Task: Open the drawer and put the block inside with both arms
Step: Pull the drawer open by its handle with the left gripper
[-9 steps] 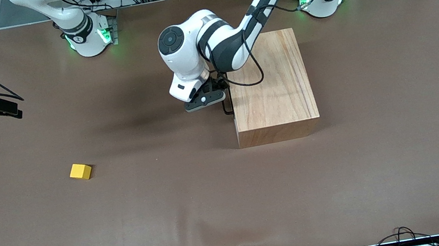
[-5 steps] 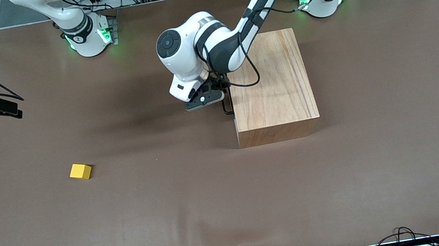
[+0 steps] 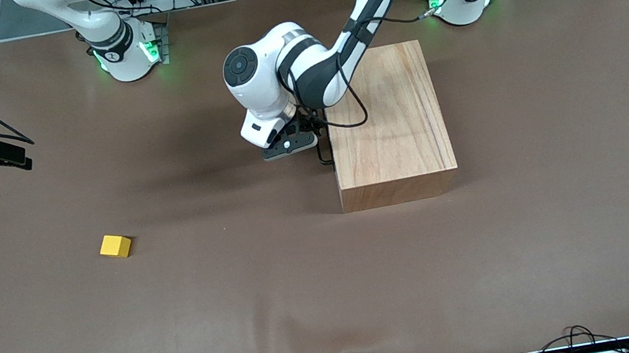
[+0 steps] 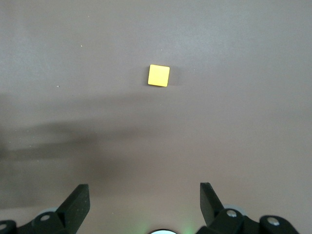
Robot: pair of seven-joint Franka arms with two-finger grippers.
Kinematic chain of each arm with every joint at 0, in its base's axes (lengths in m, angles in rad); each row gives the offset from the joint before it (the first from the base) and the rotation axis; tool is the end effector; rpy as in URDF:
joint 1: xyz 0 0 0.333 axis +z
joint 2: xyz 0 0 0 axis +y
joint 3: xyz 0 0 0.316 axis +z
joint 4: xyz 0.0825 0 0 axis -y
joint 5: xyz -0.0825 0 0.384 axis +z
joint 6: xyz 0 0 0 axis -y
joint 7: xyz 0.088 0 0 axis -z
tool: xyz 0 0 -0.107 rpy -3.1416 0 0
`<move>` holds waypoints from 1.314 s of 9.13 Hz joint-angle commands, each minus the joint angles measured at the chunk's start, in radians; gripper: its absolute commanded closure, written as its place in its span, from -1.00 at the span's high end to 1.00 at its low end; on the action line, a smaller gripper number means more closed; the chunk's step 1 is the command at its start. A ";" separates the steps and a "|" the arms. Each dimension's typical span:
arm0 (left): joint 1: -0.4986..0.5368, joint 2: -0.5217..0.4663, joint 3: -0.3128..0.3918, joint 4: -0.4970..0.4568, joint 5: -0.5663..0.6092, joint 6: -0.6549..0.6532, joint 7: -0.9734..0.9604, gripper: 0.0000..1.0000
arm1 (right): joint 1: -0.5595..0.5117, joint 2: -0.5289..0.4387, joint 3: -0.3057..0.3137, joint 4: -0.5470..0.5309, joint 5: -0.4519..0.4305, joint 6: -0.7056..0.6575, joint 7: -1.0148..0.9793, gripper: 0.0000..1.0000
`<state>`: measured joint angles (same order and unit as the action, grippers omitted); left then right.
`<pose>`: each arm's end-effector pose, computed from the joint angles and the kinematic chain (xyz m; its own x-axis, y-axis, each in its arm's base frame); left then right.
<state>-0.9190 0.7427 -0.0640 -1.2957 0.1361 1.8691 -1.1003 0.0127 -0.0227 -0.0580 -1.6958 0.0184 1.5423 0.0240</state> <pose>0.4183 -0.5904 0.2912 0.9968 0.0800 -0.0065 0.0775 -0.9796 -0.1852 0.5386 -0.0227 0.5761 0.9891 -0.0681 -0.1309 -0.0709 -0.9973 -0.0165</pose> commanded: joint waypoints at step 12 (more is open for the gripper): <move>-0.072 0.024 -0.045 0.049 -0.024 0.171 -0.038 1.00 | -0.007 -0.020 0.007 -0.013 0.000 -0.008 -0.010 1.00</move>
<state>-0.9791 0.7441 -0.1116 -1.2786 0.1281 2.0184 -1.1220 0.0127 -0.0227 -0.0576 -1.6961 0.0184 1.5390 0.0239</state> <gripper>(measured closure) 0.000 0.000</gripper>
